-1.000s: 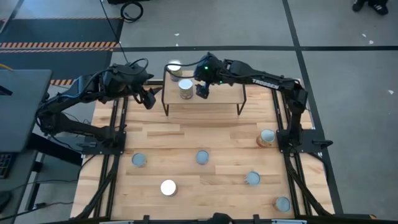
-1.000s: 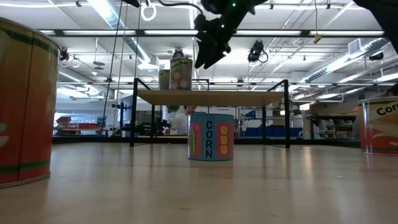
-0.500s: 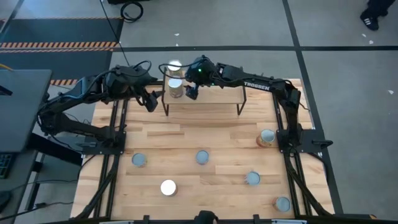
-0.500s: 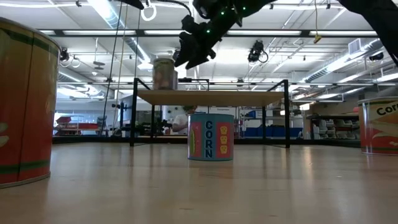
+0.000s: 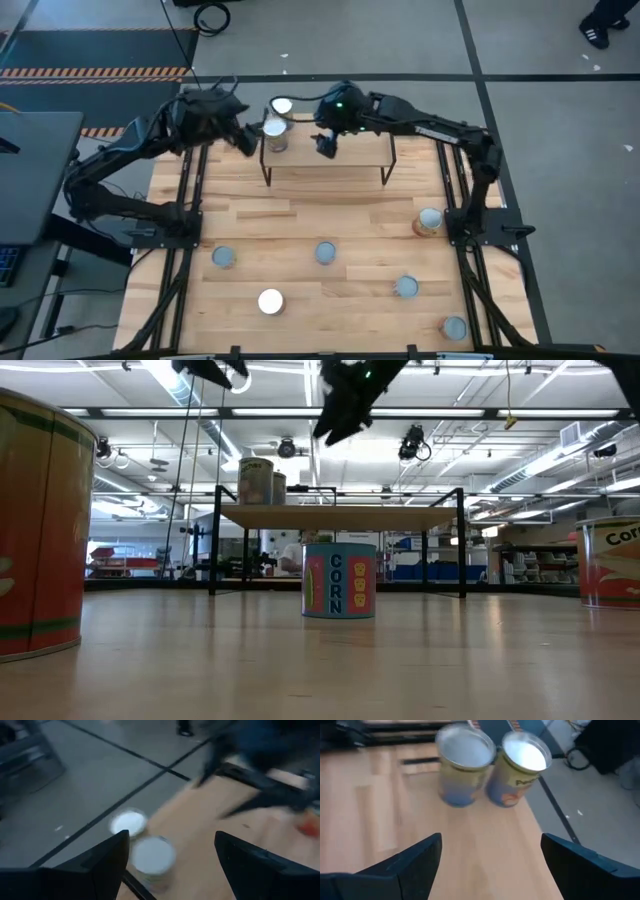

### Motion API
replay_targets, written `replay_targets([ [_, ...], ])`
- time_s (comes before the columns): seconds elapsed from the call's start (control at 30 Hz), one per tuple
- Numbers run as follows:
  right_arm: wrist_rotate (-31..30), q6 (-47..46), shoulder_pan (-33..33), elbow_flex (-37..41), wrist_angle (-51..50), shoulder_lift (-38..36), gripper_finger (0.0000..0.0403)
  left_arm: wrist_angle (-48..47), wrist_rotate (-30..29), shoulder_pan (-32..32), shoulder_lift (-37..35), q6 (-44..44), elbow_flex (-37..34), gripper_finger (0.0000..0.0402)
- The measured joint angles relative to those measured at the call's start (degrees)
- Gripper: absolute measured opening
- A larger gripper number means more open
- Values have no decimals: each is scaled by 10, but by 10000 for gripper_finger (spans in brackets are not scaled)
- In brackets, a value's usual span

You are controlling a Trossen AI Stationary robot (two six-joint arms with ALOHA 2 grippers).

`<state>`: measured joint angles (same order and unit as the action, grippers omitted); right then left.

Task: Pick and place cans onto a shelf
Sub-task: Put the canned peaches on the shelf

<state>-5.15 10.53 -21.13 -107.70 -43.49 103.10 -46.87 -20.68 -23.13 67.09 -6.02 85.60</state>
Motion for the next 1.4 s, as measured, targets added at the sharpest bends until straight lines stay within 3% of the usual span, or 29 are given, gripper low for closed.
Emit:
replay_targets([
  [0.3,9,-2,23,0,-166,-117,348,-102,-42,-107,67,42,-1,297],
  [0.4,6,-5,22,11,-187,-151,348,-91,-38,-152,81,56,-17,297],
  [0.77,0,-31,12,64,-173,-211,348,92,130,-199,88,176,-127,297],
  [0.93,0,-33,11,64,-158,-208,348,102,187,-199,88,217,-139,297],
  [1.13,-13,-33,6,64,-145,-207,348,73,194,-177,72,206,-132,297],
  [1.27,-28,-20,-6,111,-54,-207,348,74,191,-156,56,187,-100,297],
  [1.4,-42,7,-14,194,123,-189,348,81,164,-144,50,183,-73,297],
])
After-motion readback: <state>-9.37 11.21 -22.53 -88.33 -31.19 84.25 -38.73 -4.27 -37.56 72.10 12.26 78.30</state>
